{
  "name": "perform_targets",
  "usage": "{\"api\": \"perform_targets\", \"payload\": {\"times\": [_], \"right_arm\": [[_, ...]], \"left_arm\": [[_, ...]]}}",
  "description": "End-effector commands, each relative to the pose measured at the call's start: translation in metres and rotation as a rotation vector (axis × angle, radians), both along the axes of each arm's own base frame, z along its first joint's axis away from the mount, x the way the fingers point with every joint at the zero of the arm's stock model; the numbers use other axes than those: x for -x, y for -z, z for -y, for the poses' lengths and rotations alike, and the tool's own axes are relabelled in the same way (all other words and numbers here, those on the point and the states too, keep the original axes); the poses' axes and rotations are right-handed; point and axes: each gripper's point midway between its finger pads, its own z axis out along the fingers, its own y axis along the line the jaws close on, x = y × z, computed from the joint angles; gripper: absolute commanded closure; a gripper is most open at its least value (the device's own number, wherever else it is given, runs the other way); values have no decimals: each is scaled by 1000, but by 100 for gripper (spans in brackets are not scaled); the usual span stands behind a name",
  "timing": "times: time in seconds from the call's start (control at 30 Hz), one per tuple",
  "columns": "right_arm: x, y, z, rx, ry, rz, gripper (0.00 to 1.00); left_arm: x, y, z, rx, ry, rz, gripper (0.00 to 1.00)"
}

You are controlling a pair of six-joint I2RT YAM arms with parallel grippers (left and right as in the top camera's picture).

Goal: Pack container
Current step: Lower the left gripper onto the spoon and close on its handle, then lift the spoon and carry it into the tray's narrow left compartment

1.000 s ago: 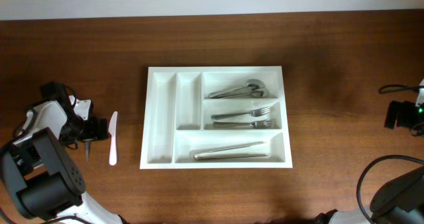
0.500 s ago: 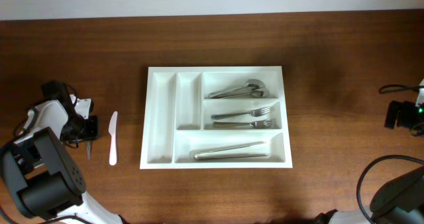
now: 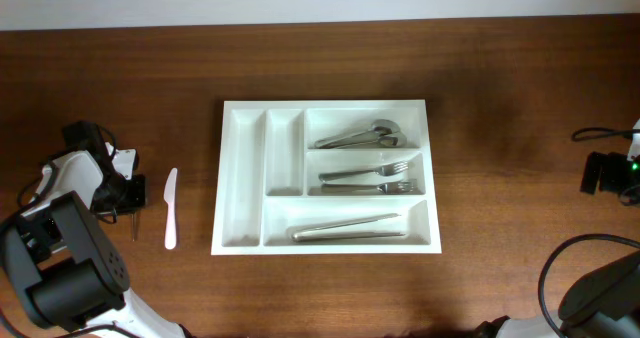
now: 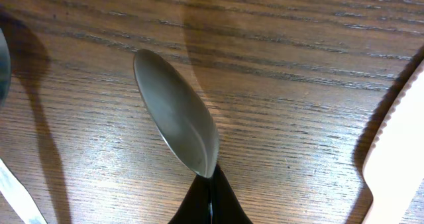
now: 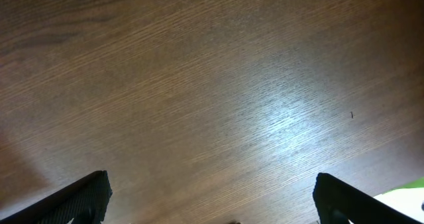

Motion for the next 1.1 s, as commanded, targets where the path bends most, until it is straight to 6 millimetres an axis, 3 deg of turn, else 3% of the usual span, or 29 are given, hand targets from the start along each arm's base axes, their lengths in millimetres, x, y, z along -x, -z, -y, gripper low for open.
{"api": "perform_targets", "payload": {"times": [0.0, 0.17, 0.27, 0.4, 0.5, 0.63, 0.77, 0.93, 1.03, 1.07], "right_arm": [[0, -7, -1, 14, -8, 18, 1], [0, -7, -1, 14, -8, 18, 1], [0, -7, -1, 14, -8, 18, 1], [0, -7, -1, 14, -8, 18, 1], [0, -7, -1, 14, -8, 18, 1], [0, -7, -1, 14, -8, 18, 1], [0, -7, -1, 14, -8, 18, 1], [0, -7, -1, 14, -8, 18, 1], [0, -7, -1, 14, -8, 18, 1], [0, -7, -1, 14, -8, 18, 1]], "left_arm": [[21, 29, 1, 6, -2, -105, 98], [19, 25, 1, 13, -39, -103, 98], [8, 13, 2, 30, -66, -81, 98], [-23, -19, 6, 50, -47, -2, 98], [-55, -53, 24, 107, -13, 95, 98], [-98, -97, 64, 187, 81, 237, 98], [-120, -123, 109, 196, 117, 299, 98], [-120, -127, 178, 272, 50, 271, 98], [-112, -127, 230, 303, 96, 242, 98], [-111, -127, 239, 306, 110, 239, 98]]}}
